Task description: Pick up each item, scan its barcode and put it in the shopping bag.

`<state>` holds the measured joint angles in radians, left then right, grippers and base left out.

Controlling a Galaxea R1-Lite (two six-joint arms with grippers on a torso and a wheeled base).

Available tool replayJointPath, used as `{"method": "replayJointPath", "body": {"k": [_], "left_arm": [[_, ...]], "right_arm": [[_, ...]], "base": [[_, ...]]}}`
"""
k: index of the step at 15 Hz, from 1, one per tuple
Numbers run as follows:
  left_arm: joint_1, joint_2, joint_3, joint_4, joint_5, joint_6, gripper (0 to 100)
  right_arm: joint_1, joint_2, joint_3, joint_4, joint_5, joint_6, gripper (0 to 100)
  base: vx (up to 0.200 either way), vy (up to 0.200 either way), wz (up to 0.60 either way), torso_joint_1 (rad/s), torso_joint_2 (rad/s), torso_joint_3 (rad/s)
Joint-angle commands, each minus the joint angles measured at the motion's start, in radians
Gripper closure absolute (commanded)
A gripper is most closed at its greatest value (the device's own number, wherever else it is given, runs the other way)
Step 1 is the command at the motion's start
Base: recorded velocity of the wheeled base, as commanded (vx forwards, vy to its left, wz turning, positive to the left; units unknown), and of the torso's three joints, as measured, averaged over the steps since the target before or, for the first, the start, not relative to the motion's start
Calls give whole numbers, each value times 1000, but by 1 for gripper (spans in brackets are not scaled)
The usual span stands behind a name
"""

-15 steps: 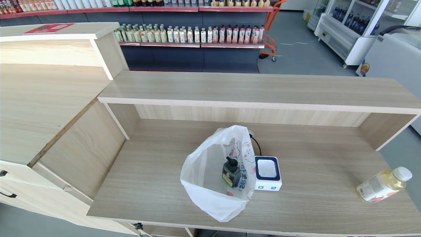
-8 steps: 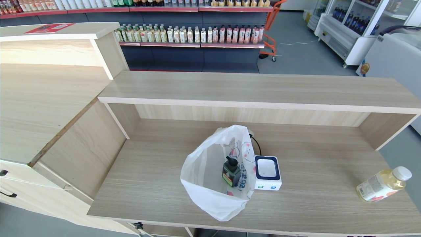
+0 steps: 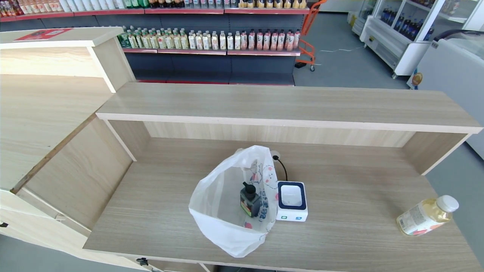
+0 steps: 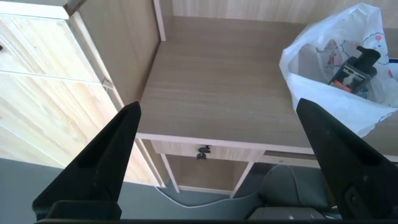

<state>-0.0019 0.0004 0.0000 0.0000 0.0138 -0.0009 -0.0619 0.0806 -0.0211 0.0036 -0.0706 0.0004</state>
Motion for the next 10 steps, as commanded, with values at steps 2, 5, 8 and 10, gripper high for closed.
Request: {"method": "replayJointPath", "body": {"k": [2,5,8,10], "left_arm": [[0,0,0,0,2,-1,0],[0,0,0,2,0,1,0],[0,0,0,0,2,1,0],[0,0,0,0,0,1,0]], "right_arm": [[1,7,1,1,0,0,0],[1,7,1,1,0,0,0],[1,8,1,1,0,0,0],[1,7,1,1,0,0,0]], "base": [[-200,-200,0,2,0,5],[-200,-200,0,14,6,1],[-200,-200,0,-9,-1,-1],[-100,-100,0,1,-1,-1]]}}
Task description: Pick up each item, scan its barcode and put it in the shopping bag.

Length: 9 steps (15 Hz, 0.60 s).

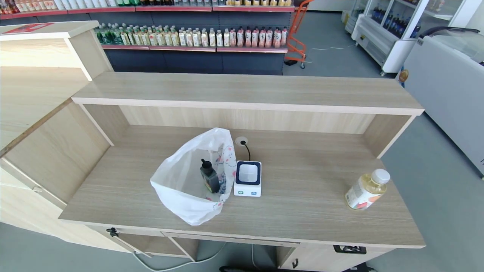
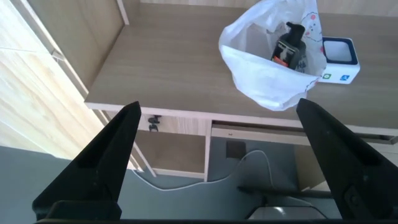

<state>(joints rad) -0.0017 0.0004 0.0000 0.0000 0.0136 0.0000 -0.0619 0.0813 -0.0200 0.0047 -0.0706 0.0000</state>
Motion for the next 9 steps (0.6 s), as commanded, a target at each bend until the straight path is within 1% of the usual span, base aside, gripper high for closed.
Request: {"method": "replayJointPath", "body": {"k": [1,2,9], "left_arm": [[0,0,0,0,0,0,0],[0,0,0,0,-1,5,0],[0,0,0,0,-3,6,0]], "right_arm": [[1,6,0,1,0,0,0],[1,6,0,0,0,0,0],[1,6,0,0,3,0,0]], "base": [[0,0,0,0,0,0],[0,0,0,0,0,0],[0,-200,0,6,2,3]]}}
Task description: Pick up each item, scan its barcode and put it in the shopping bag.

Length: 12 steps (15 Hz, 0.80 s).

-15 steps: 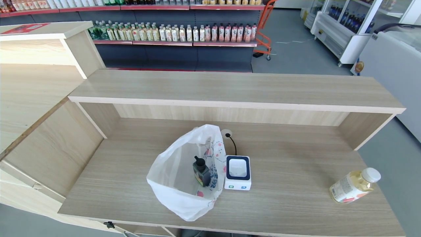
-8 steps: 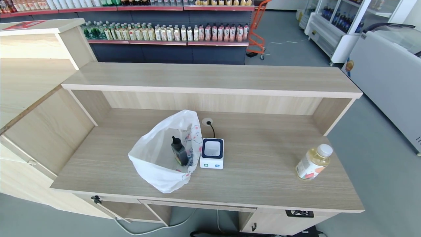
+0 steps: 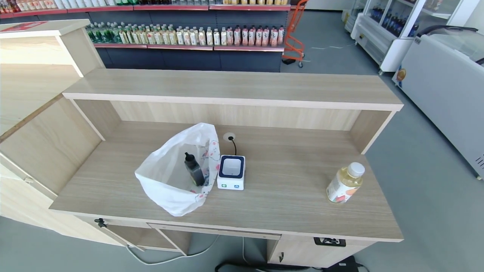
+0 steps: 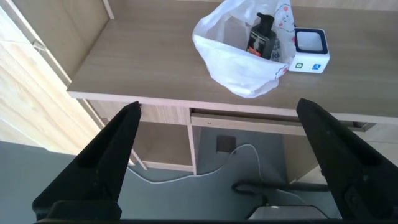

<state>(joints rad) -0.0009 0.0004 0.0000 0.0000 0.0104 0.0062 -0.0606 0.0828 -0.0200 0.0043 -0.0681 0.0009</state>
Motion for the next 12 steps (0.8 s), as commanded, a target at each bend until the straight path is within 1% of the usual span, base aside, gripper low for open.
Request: {"method": "replayJointPath", "body": {"k": [1,3,4,5,7,8,10,11,12], "left_arm": [[-1,0,0,0,0,-2,0],[-1,0,0,0,2,-5,0],[-1,0,0,0,2,-6,0],[-1,0,0,0,2,-6,0],[-1,0,0,0,2,-6,0],[-1,0,0,0,2,-6,0],[-1,0,0,0,2,-6,0],[-1,0,0,0,2,-6,0],[-1,0,0,0,2,-6,0]], "right_arm": [[-1,5,0,0,1,-1,0],[-1,5,-3,2,-2,-4,0],[24,83,-101,29,27,-4,0],[33,239,-230,76,39,5,0],[33,558,-393,63,39,54,0],[33,715,-413,5,40,88,0],[28,988,-371,-224,33,110,0],[35,1098,-350,-316,30,107,0],[35,1169,-336,-357,28,108,0]], "base": [[0,-200,0,2,7,-2],[0,-200,0,5,2,2],[0,-200,0,2,7,2],[0,0,0,0,0,0],[0,0,0,0,0,0],[0,0,0,0,0,0],[0,0,0,0,0,0],[0,0,0,0,0,0],[0,0,0,0,0,0]]}}
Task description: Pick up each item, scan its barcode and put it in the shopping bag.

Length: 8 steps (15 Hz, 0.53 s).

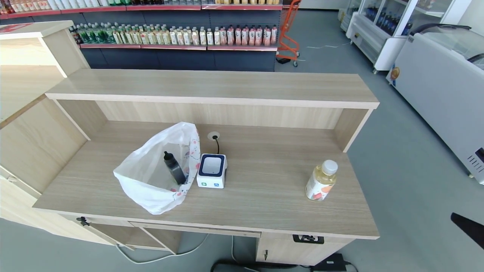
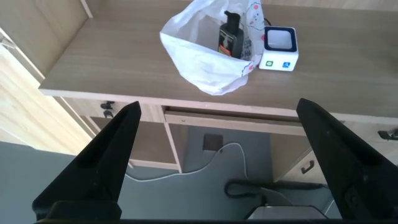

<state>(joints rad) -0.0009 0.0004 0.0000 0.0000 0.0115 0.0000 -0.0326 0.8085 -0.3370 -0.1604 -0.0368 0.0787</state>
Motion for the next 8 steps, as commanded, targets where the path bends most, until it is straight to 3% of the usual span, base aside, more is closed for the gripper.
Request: {"method": "replayJointPath", "body": {"k": [1,4,8], "left_arm": [[-1,0,0,0,1,0,0],[-1,0,0,0,1,0,0],[-1,0,0,0,1,0,0]], "right_arm": [[8,537,-5,-226,-3,27,0],[52,650,6,-260,-2,30,0],[172,891,12,-534,-2,29,0]], "base": [[0,0,0,0,0,0],[0,0,0,0,0,0],[0,0,0,0,0,0]]}}
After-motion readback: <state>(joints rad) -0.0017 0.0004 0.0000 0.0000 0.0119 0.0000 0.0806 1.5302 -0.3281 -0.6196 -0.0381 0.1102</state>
